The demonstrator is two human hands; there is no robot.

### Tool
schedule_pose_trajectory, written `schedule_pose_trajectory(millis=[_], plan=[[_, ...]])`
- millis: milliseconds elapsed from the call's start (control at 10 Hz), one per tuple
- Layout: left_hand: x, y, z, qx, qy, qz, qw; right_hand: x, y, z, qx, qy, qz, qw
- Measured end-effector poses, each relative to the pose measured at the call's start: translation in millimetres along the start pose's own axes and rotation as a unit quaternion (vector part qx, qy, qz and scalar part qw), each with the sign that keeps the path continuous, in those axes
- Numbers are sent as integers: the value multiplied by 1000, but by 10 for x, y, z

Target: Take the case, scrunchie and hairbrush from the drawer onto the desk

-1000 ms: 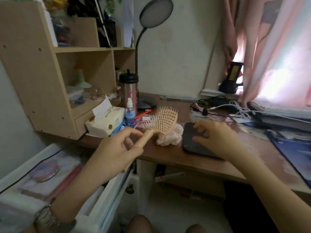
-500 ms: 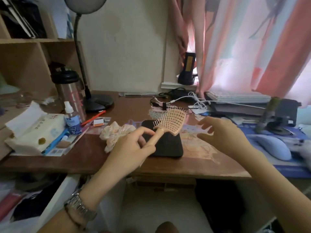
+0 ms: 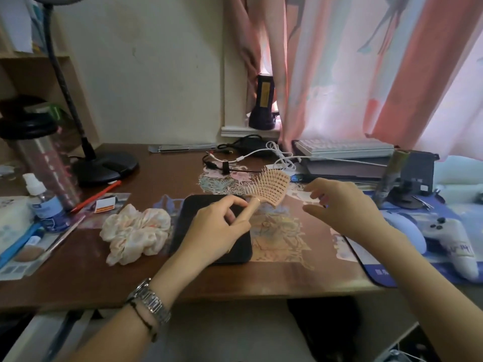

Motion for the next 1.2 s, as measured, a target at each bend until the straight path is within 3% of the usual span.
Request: schedule_pose_trajectory(millis=[600, 1200], plan=[[-189, -476, 923, -42, -41, -2, 998, 430, -178, 158, -11, 13, 32, 999], [-190, -430, 883, -138, -56, 8, 989, 307, -131, 180, -24, 26, 22, 999]])
Point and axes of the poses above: each hand's wrist, its own y-axis away from the middle knuckle, its own z-axis out of the palm, x = y × z, the point moved 8 cm from there along -y, towards the middle knuckle, and after that the axes turned 2 degrees about -z, right-handed, at the moved point
